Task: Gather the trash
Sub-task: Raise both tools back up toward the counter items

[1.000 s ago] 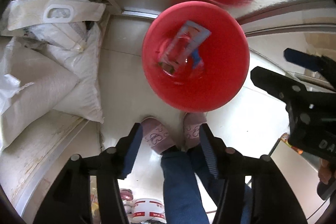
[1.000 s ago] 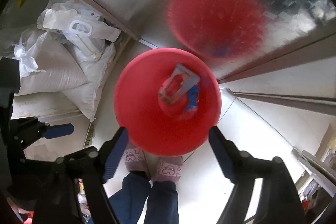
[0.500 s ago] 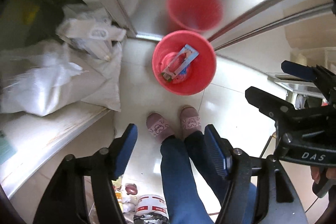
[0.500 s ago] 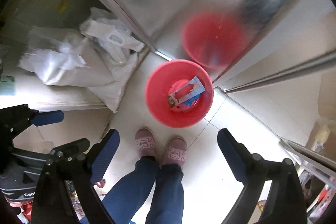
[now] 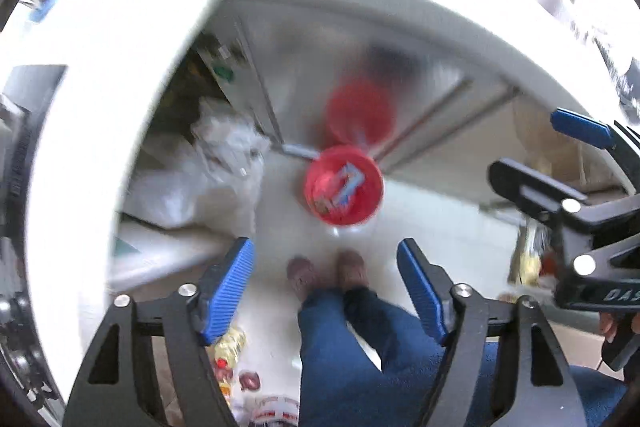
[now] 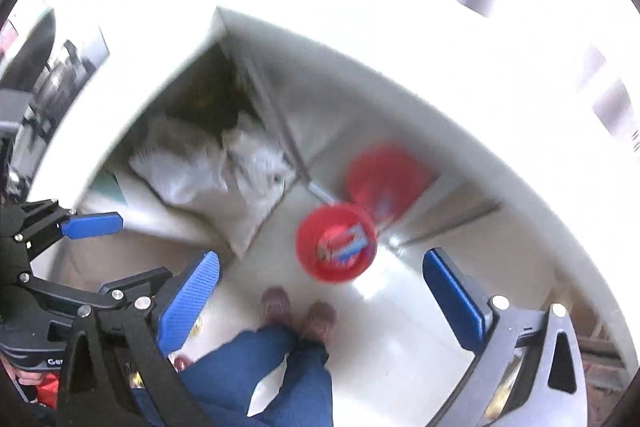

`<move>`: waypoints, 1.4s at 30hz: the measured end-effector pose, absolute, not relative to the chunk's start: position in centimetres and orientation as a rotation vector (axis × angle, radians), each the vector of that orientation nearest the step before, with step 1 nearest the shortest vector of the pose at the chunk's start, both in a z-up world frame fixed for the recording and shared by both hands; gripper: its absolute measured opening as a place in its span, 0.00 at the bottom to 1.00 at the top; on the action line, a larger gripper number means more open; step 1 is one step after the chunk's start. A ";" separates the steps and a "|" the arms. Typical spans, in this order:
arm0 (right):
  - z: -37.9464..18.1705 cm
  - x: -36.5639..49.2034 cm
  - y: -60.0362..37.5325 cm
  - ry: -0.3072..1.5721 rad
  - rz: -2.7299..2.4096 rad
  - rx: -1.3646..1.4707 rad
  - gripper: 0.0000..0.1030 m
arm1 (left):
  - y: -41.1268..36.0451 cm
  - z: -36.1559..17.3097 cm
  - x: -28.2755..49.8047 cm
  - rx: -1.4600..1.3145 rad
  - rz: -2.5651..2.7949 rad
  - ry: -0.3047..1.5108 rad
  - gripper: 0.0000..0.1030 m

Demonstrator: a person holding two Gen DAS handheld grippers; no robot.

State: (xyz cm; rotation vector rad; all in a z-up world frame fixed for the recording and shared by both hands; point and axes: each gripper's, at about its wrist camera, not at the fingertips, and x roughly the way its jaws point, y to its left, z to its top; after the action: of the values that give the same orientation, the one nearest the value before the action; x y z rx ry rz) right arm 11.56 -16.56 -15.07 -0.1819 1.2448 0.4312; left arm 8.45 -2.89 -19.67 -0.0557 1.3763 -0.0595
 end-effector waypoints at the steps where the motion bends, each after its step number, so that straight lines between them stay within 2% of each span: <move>1: -14.0 11.6 -16.8 1.222 0.434 -0.178 0.99 | -2.5 -18.3 8.6 -0.049 -0.038 1.344 0.76; 15: -3.4 13.7 -17.2 0.982 0.453 -0.202 0.99 | -0.8 -6.4 11.1 -0.047 0.012 1.071 0.80; 18: -2.2 14.4 -16.8 0.949 0.447 -0.209 0.99 | -0.9 -4.6 12.0 -0.013 0.022 1.020 0.86; 21: -1.4 15.5 -16.5 0.923 0.444 -0.193 0.99 | -0.8 -3.3 13.1 0.015 0.013 1.007 0.86; 25: -0.6 17.0 -16.1 0.900 0.455 -0.173 0.99 | -0.3 -2.3 15.1 0.003 0.012 0.985 0.89; 29: -0.7 19.4 -15.5 0.898 0.435 -0.175 0.99 | 1.1 -2.1 18.3 0.003 0.005 0.966 1.00; 42: -1.3 30.4 -12.5 0.975 0.270 -0.126 0.99 | 5.4 -3.0 32.1 0.062 -0.152 1.005 1.00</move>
State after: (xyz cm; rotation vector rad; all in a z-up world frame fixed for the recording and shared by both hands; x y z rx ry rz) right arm 30.37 -12.53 -1.28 -0.1264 0.9750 0.2696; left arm 32.12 5.38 -2.96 0.0623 1.0047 -0.1519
